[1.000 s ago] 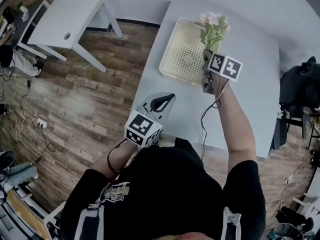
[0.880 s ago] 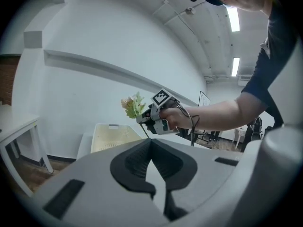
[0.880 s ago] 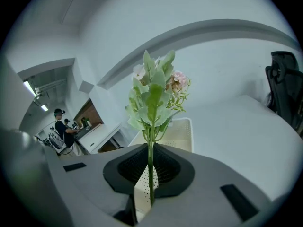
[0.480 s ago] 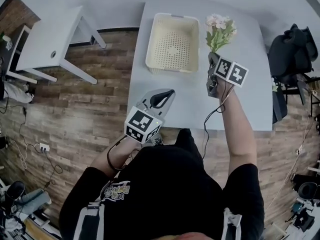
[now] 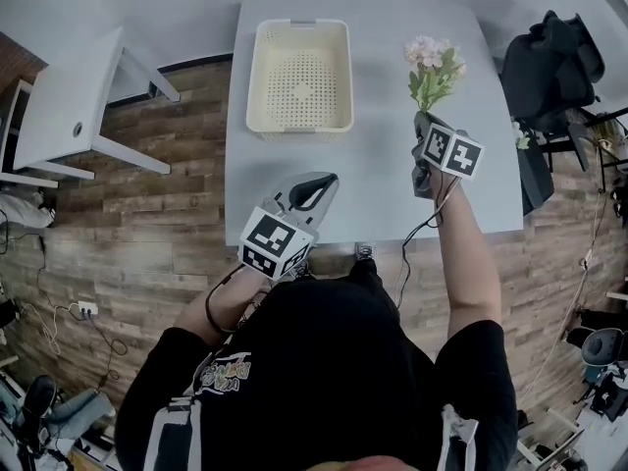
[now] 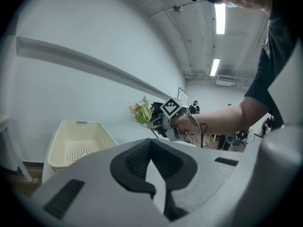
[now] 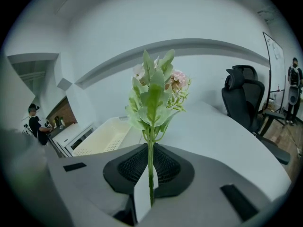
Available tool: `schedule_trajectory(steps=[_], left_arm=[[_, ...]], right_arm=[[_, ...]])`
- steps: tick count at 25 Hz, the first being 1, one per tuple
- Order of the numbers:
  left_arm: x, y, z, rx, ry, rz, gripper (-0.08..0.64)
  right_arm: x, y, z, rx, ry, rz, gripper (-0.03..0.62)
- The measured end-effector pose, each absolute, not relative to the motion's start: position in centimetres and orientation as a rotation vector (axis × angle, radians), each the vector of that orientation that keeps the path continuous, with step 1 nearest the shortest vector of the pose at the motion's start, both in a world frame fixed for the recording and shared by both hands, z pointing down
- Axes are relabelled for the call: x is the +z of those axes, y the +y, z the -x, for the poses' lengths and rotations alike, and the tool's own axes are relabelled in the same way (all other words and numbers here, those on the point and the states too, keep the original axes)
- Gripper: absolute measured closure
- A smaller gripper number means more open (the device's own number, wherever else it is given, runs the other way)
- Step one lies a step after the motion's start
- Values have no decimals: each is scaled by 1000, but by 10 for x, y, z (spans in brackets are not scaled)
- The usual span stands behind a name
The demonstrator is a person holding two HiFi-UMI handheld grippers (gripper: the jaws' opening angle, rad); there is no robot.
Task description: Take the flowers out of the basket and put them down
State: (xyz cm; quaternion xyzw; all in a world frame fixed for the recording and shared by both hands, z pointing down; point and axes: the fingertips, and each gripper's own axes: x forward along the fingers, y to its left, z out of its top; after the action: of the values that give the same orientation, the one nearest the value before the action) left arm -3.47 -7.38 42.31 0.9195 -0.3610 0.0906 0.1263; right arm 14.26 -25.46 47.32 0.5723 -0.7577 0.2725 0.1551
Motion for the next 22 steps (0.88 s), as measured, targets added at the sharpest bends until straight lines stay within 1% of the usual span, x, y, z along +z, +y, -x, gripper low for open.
schedule_trajectory(steps=[9,22], left_arm=[[432,-93,-26,316,-1064,-2643,554],[455,-111,-87,305,-1156,-2546,554]], right_arm=[[521,-267,-224,885,-2100,-1656,546],[589,-269,-300,951,-2001,-1600,546]])
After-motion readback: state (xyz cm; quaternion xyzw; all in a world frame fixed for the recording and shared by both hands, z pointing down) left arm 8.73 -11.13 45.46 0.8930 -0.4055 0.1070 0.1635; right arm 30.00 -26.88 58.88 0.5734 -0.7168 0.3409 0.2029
